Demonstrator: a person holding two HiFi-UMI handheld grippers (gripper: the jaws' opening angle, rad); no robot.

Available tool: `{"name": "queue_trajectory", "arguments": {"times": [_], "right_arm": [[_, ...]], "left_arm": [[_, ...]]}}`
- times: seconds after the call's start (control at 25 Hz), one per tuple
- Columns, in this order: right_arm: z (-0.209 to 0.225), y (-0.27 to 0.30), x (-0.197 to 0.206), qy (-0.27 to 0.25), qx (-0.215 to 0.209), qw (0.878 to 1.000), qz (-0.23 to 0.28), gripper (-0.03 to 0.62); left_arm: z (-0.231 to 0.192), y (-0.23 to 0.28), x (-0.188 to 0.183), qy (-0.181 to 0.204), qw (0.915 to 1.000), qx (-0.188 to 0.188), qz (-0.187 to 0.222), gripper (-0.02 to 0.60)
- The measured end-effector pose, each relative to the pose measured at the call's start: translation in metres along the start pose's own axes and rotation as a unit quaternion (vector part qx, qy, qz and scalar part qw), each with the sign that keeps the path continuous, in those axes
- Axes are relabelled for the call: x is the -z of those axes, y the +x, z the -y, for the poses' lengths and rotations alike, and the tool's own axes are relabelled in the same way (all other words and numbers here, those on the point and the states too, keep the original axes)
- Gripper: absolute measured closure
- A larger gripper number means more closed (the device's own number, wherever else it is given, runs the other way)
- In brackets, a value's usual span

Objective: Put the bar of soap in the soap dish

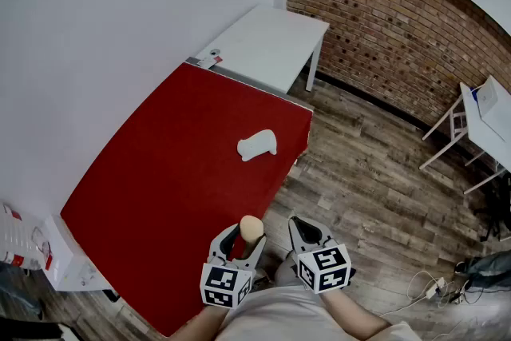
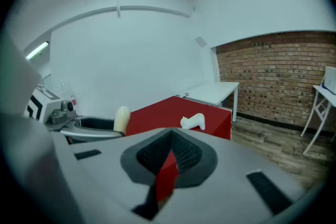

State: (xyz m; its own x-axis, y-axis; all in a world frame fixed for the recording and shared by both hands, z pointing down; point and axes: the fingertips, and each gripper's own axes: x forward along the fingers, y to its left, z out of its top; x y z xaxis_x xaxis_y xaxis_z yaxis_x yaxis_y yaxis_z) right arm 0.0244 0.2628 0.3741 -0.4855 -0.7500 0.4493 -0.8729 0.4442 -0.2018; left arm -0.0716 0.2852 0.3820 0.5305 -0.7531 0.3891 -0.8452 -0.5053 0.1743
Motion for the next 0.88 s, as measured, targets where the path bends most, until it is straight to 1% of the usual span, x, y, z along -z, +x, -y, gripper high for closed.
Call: {"name": "queue_trajectory", "arguments": {"times": [0.2, 0.36, 0.88], "right_arm": [[0.016, 0.021, -0.005, 0.004, -0.003, 1.0, -0.003, 0.59], [0.037, 0.046, -0.019, -0.001, -0.009, 1.0, -0.001, 0.591], [0.121, 0.132, -0.096, -0.031, -0.044, 0.999, 0.002, 0.589]], "left_arm": [[-0.012, 0.021, -0.002, -0.006, 1.0, -0.001, -0.004, 0.333], [-0.027, 0.05, -0.011, -0.01, 0.9999, -0.01, -0.007, 0.333], [-0.072, 0.163, -0.072, -0.023, 0.9988, -0.044, -0.003, 0.333]]}}
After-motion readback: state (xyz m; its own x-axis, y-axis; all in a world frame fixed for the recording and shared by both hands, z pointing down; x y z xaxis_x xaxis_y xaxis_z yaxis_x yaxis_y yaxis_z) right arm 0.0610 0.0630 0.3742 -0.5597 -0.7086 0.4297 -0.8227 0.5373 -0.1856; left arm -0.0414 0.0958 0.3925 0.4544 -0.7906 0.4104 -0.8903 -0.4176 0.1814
